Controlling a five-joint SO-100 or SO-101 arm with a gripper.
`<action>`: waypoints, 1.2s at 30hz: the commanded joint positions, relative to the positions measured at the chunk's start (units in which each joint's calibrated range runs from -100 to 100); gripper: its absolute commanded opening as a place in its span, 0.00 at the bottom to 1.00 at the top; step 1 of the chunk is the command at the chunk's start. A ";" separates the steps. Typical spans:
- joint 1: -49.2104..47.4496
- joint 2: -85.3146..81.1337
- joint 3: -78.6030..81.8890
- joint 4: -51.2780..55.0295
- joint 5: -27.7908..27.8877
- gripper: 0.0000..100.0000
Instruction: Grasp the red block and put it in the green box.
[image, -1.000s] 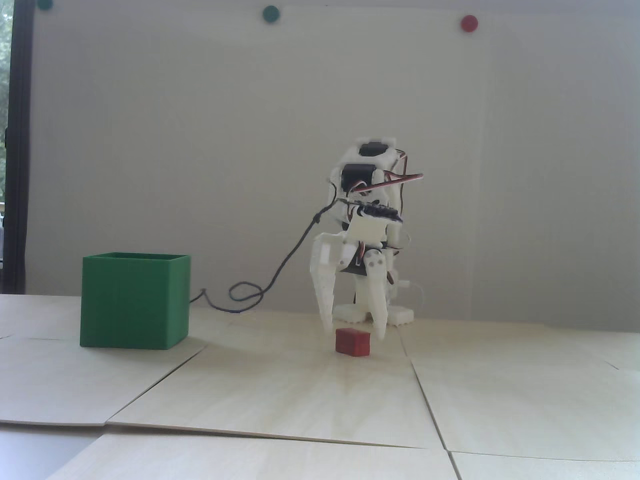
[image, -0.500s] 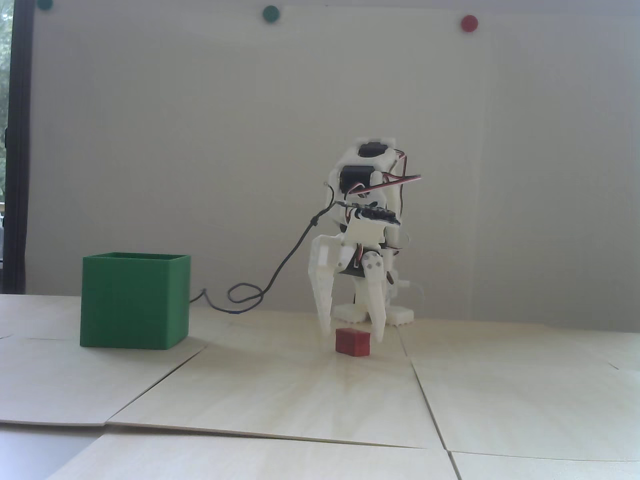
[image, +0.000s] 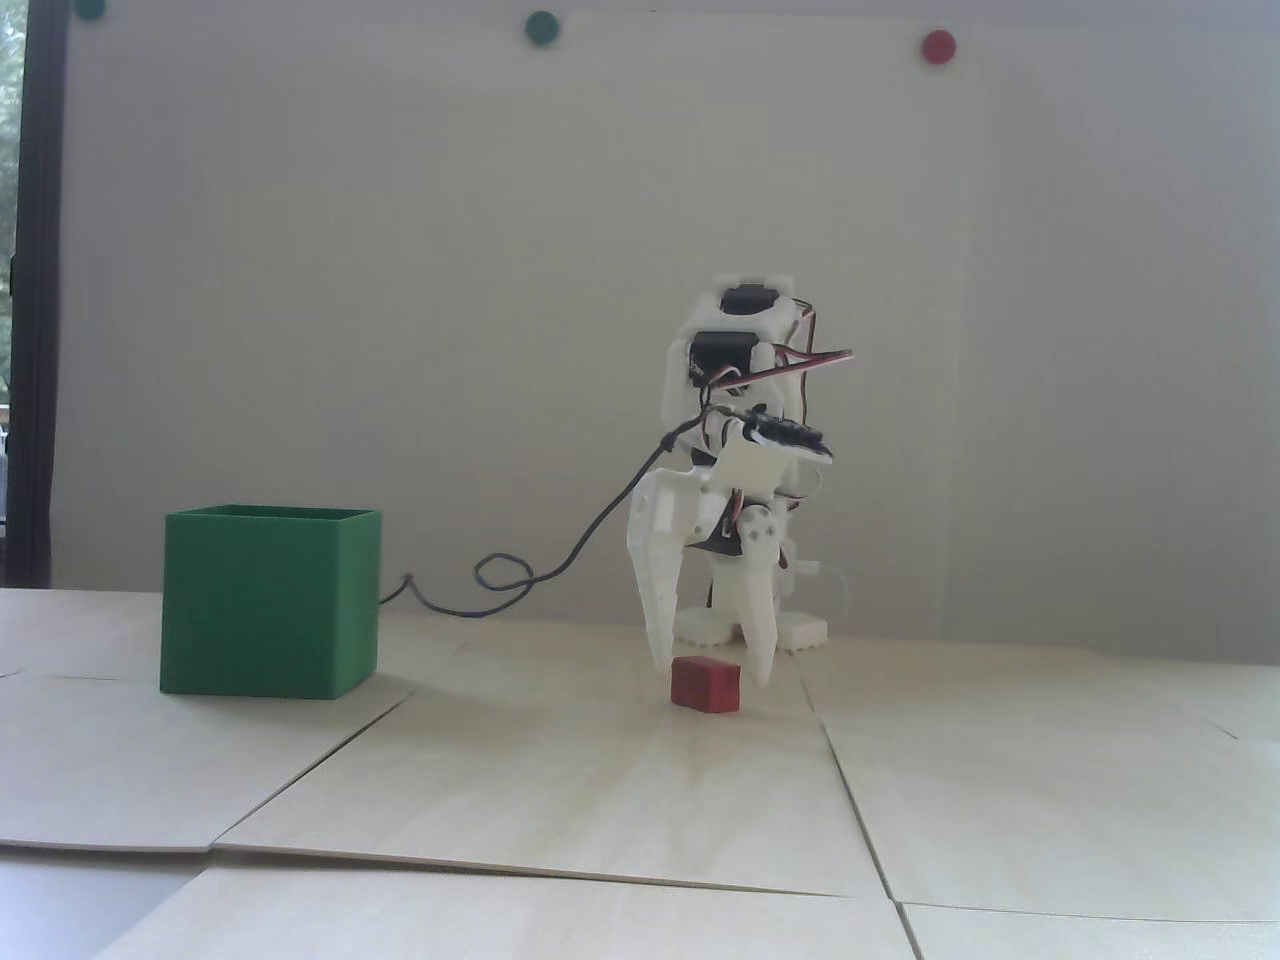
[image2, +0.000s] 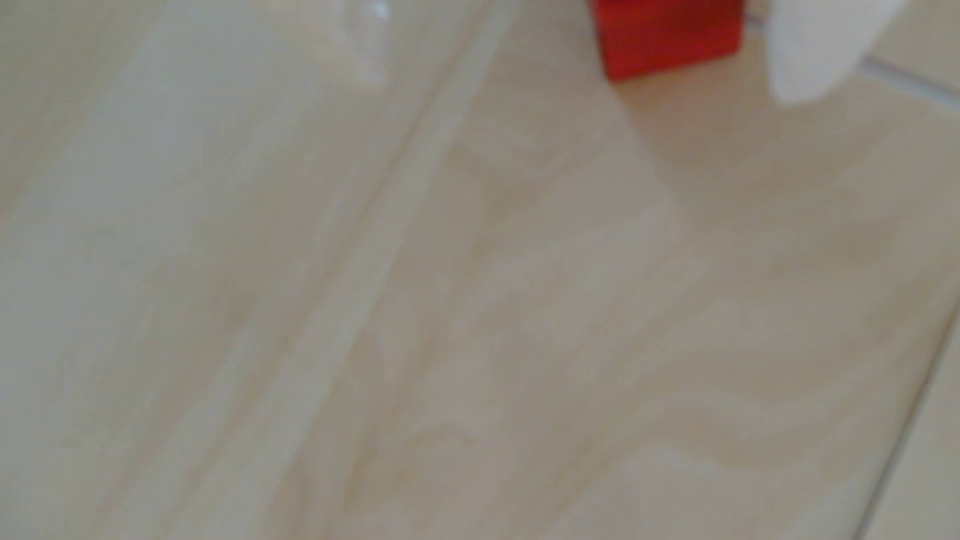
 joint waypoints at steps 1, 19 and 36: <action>-0.75 -1.21 -3.77 -0.28 1.97 0.27; -4.77 -1.84 -3.68 4.95 2.65 0.26; -0.19 -1.05 -4.48 4.11 2.76 0.26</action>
